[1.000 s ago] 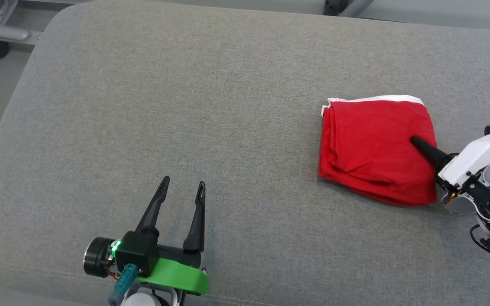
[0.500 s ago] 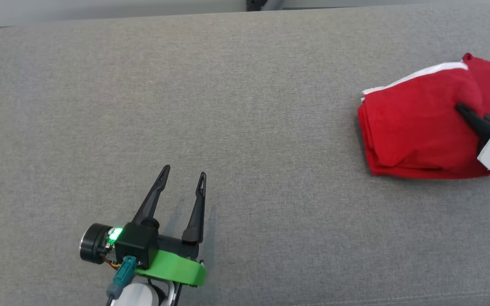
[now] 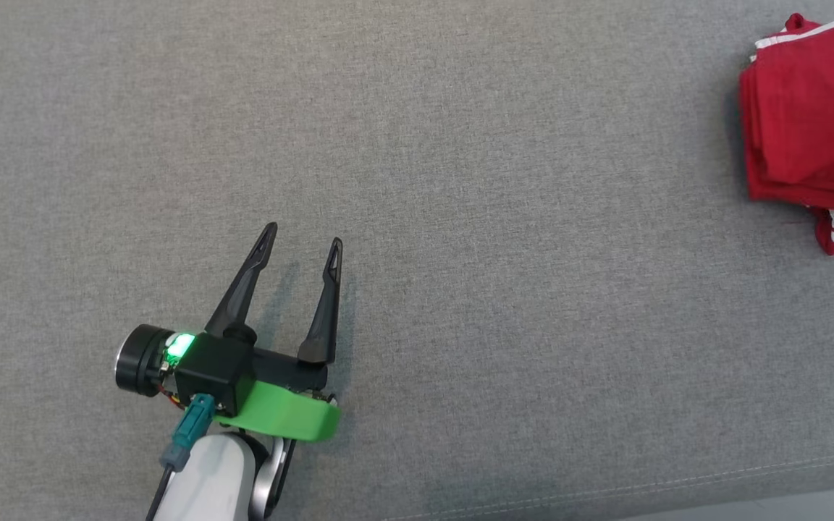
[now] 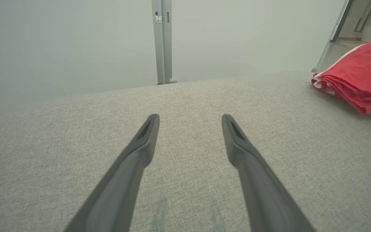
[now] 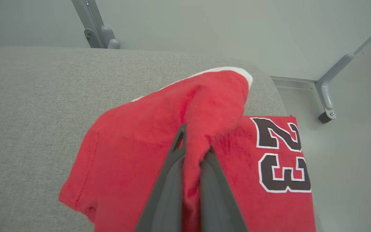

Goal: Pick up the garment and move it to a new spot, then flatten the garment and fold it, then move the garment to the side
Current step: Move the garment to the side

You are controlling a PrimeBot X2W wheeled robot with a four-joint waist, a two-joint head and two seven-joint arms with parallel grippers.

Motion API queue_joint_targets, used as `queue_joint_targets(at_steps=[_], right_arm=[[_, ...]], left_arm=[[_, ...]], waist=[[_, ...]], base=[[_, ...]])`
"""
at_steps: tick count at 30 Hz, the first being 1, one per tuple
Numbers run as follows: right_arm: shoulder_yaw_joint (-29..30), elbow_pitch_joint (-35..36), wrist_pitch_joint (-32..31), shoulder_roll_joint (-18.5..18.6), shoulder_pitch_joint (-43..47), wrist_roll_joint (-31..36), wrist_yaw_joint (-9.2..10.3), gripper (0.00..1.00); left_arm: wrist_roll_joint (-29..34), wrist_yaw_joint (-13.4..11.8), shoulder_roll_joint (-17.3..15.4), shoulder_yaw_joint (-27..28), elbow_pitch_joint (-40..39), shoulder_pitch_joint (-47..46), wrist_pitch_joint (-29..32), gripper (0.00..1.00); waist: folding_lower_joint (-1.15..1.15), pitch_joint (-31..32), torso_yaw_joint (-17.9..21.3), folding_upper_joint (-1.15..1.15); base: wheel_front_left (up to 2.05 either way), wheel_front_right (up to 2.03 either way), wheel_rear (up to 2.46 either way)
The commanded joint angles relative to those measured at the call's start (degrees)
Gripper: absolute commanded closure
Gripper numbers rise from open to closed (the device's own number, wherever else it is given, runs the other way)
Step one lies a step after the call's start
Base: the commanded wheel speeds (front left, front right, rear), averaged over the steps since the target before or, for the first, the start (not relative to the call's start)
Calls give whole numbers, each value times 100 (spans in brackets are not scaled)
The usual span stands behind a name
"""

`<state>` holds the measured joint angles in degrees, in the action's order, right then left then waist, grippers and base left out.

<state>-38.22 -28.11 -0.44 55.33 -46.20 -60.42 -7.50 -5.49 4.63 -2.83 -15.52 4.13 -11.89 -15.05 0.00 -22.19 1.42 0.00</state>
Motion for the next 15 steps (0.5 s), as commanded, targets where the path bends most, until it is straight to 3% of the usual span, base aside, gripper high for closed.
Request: queue_joint_targets(at_steps=[1, 9, 10, 13, 15], right_arm=[[-20, -81, 48, 94, -84, -26, 4, 100], [-268, -469, -7, 367, -274, 143, 4, 100], [-308, -501, -19, 375, -293, 169, 4, 92], [-444, -556, -108, 411, -354, 186, 4, 100], [-516, -554, -136, 459, -389, 265, 4, 100]], left_arm=[[45, 33, -15, 41, -15, -101, -12, 0], [100, 125, -15, 126, 14, -160, -12, 0], [107, 136, -15, 135, 16, -167, -12, 0], [122, 146, -17, 158, 30, -180, -12, 0], [132, 160, -23, 166, 32, -182, -12, 0]], waist=[[0, -188, -13, 0], [0, -284, -93, 0], [0, -287, -98, 0], [0, -294, -109, 0], [0, -295, -111, 0]], base=[[0, 0, 0], [0, 0, 0], [0, 0, 0], [0, 0, 0], [0, 0, 0]])
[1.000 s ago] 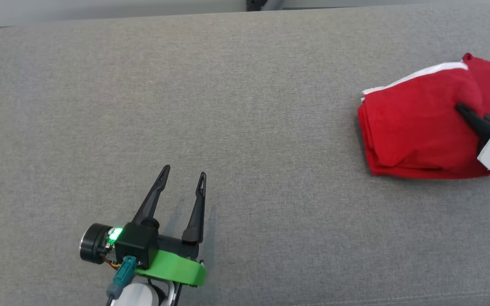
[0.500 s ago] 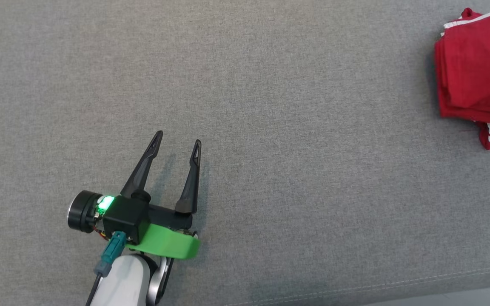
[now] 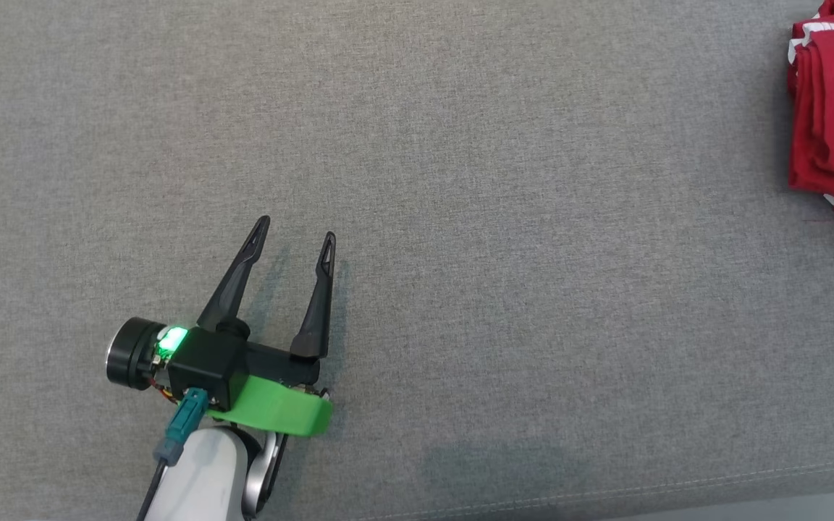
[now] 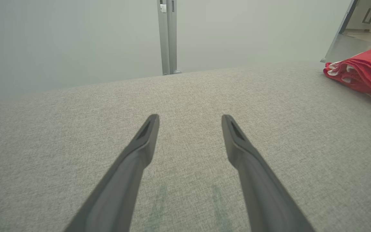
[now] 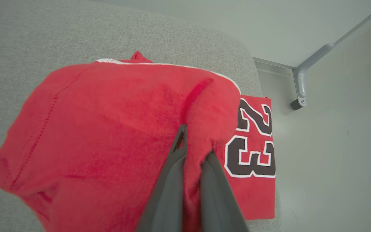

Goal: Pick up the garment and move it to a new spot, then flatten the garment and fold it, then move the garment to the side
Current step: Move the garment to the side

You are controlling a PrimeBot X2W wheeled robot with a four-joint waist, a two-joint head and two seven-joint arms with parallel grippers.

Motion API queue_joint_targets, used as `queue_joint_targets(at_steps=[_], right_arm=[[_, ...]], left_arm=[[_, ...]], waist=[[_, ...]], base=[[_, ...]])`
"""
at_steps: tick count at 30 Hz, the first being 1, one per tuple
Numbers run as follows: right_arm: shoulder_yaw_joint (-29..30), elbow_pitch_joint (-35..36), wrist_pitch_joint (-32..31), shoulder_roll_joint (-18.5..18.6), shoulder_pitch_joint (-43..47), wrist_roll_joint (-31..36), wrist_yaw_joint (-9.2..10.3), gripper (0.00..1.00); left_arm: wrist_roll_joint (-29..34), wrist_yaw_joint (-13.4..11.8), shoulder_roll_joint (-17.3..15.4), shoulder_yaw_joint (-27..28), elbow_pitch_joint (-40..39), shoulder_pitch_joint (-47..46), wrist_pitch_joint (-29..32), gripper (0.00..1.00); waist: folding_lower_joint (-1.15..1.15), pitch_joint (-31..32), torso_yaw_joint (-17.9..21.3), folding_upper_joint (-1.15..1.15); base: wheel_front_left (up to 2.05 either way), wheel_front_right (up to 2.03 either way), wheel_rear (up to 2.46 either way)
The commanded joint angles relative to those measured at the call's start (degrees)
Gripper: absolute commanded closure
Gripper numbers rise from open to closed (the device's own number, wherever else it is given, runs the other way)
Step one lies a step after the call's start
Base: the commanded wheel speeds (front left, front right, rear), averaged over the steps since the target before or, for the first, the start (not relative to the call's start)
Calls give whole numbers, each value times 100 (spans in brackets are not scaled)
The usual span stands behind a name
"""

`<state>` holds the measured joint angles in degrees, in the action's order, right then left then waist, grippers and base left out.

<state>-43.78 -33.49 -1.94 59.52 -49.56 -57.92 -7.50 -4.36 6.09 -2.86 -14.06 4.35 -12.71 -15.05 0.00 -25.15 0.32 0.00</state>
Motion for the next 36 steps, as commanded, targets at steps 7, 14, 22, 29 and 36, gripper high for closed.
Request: queue_joint_targets(at_steps=[7, 14, 22, 29, 36], right_arm=[[-348, -313, 203, 303, -452, 695, 8, 41], [-290, -1305, 652, -72, -759, 1648, 7, 0], [317, -2309, 1515, -984, -962, 2482, 3, 0], [1171, -1352, 1713, -2028, -278, 2503, 7, 0], [2592, 421, 1709, -3118, 1487, 3389, 7, 0]], left_arm=[[66, 64, -49, 27, 10, -111, -12, 0], [10, 85, -39, 8, 76, -12, -12, 0], [-140, -21, -23, 130, 70, 234, -12, 0], [-647, -293, -10, 332, 233, 595, -12, 0], [-1467, -736, -11, 590, 465, 915, -11, 0]], waist=[[0, -1, -7, 0], [0, 194, 31, 0], [0, 662, 62, 0], [0, 1268, -13, 0], [0, 1886, -164, 0]], base=[[0, 0, 0], [0, 0, 0], [0, 0, 0], [0, 0, 0], [0, 0, 0]])
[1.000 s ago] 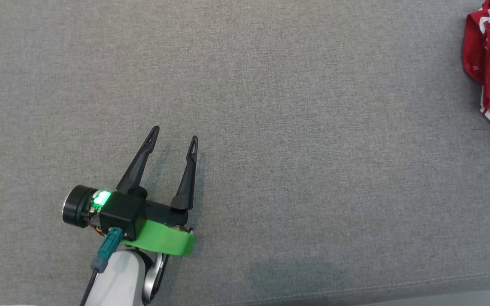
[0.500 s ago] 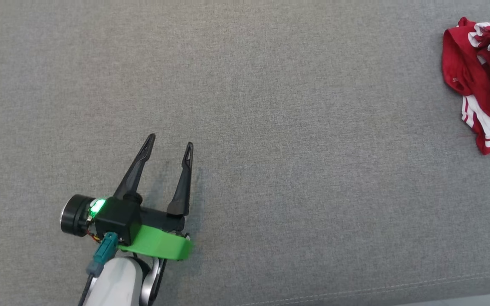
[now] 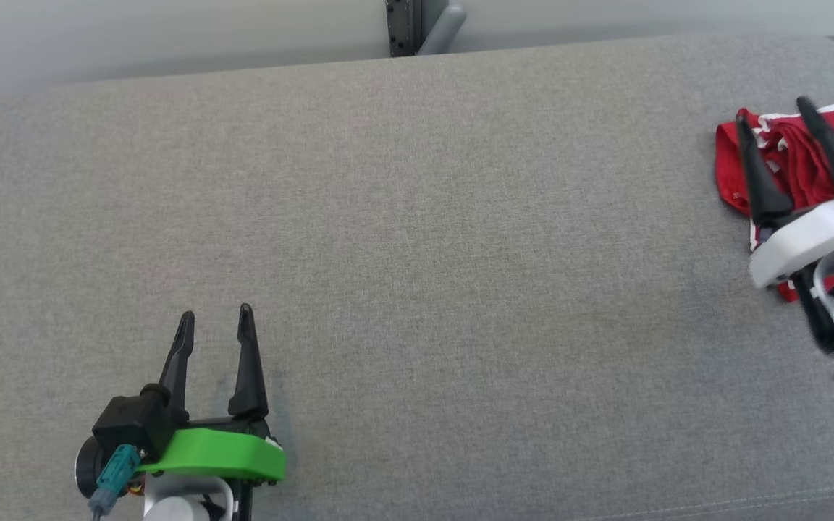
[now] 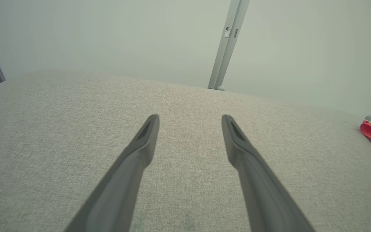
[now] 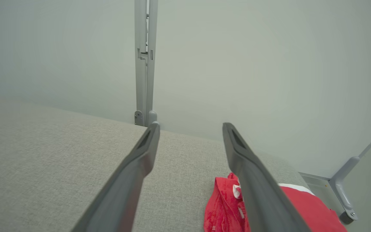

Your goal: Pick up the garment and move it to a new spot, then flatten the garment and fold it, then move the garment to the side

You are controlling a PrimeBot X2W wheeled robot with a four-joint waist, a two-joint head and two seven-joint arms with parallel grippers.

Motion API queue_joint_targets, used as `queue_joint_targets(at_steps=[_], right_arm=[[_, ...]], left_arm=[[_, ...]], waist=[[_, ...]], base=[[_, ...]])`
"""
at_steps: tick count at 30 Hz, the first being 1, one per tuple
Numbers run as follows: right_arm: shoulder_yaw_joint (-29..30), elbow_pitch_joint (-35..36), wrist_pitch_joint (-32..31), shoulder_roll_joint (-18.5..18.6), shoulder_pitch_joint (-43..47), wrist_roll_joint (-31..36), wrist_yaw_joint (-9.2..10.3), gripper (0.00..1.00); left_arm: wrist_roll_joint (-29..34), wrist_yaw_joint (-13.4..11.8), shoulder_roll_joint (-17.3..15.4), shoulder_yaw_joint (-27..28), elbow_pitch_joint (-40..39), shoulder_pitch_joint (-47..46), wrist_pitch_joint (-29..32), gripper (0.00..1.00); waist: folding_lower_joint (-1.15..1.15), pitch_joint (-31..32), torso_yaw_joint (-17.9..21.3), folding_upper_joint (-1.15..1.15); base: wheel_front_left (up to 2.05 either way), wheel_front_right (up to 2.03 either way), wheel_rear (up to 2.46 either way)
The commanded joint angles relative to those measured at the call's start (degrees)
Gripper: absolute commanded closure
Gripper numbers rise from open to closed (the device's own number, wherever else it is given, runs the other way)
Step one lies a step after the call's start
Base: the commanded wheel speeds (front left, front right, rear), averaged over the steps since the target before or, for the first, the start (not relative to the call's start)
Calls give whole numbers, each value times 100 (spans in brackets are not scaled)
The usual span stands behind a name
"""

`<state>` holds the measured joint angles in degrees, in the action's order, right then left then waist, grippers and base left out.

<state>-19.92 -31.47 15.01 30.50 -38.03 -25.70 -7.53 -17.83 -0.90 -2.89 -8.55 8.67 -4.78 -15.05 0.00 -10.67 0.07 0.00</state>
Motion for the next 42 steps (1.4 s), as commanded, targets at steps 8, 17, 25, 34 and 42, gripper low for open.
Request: queue_joint_targets(at_steps=[8, 17, 25, 34, 42], right_arm=[[1234, 1646, 13, -1589, 2160, 1050, 10, 0], [1657, 2660, 14, -2326, 3514, 1676, 10, 0], [1857, 2922, 13, -2591, 4323, 1815, 9, 0], [1531, 2857, 13, -2563, 4703, 1949, 8, 0], [1499, 2860, 14, -2557, 4817, 1988, 8, 0]], left_arm=[[-51, -113, -10, 157, -64, 470, -12, 0], [71, -7, -8, 364, -516, 1100, -11, 0], [350, 185, -7, 305, -508, 1533, -12, 0], [640, 313, -8, 260, -231, 1760, -12, 0], [636, 325, -8, 283, -187, 1791, -12, 0]], waist=[[0, 1020, -283, 0], [0, 1389, -262, 0], [0, 1736, -325, 0], [0, 1961, -242, 0], [0, 1986, -194, 0]], base=[[0, 0, 0], [0, 0, 0], [0, 0, 0], [0, 0, 0], [0, 0, 0]])
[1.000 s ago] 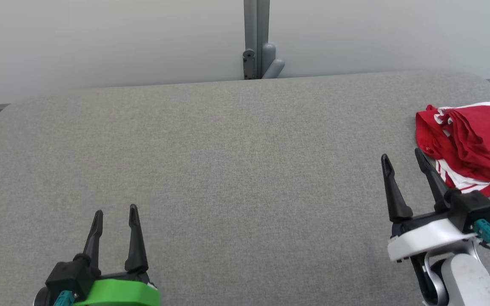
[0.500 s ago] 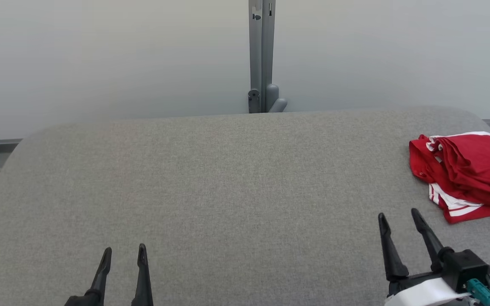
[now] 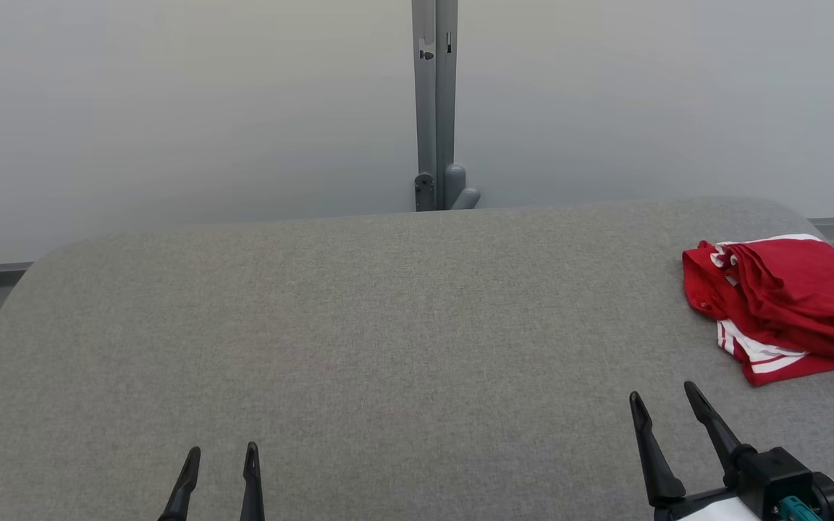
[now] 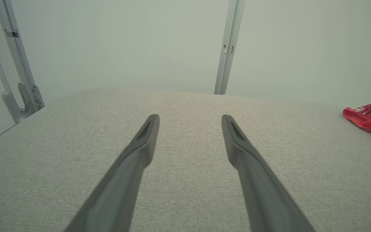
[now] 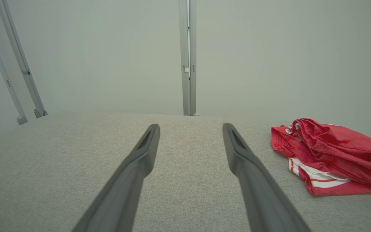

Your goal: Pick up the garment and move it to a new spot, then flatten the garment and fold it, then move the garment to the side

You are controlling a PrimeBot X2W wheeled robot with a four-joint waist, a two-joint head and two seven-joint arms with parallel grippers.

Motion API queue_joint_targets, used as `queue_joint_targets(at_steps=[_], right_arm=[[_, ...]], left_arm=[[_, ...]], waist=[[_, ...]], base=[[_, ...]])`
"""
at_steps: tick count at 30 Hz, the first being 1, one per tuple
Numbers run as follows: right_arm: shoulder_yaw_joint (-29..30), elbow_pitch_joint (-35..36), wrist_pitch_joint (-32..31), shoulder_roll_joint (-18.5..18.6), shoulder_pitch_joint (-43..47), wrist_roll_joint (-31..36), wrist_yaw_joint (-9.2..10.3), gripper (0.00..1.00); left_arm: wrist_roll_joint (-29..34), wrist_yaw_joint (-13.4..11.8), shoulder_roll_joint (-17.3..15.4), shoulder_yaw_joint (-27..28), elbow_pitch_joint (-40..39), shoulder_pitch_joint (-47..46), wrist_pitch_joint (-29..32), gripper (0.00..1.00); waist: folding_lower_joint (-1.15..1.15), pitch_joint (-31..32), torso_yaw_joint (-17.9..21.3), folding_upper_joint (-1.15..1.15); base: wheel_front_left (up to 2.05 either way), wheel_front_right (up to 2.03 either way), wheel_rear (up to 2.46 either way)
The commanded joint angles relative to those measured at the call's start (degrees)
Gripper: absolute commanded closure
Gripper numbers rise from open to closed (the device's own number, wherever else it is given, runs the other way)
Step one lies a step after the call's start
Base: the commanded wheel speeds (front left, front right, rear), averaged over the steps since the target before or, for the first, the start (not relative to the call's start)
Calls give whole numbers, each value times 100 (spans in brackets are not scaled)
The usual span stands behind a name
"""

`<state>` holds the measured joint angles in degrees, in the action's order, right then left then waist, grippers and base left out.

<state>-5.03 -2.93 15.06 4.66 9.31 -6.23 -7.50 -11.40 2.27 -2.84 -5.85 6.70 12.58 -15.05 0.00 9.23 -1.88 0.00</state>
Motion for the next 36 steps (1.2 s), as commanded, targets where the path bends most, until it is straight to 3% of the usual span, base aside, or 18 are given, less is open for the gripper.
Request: queue_joint_targets(at_steps=[1, 3, 4, 8, 18, 36], right_arm=[[11, 8, 10, 29, 89, 43, 4, 0], [-3, -25, 9, 22, 116, -30, 4, 0], [-1, -15, 0, 5, 47, -51, 0, 100], [-6, -151, -8, -25, 115, -77, 0, 100], [215, -294, -335, -20, -141, -1374, 0, 100], [551, -502, -812, -31, -506, -3141, 0, 100]], left_arm=[[-14, 9, -14, 9, 12, 45, -12, 0], [47, -28, -13, 8, 15, 22, -12, 0], [40, -20, 0, -2, 14, -2, 0, 100], [51, -27, 3, -10, 159, 9, 27, 100], [-1173, 56, 2, 93, 314, -356, 303, 100], [-2863, 173, -1, 237, 524, -859, 686, 100]], waist=[[0, -6, 1, 0], [0, -8, -6, 0], [0, -8, -6, 0], [0, -9, -7, 0], [0, -94, 11, 0], [0, -233, 39, 0]], base=[[0, 0, 0], [0, 0, 0], [0, 0, 0], [0, 0, 0], [0, 0, 0], [0, 0, 0]])
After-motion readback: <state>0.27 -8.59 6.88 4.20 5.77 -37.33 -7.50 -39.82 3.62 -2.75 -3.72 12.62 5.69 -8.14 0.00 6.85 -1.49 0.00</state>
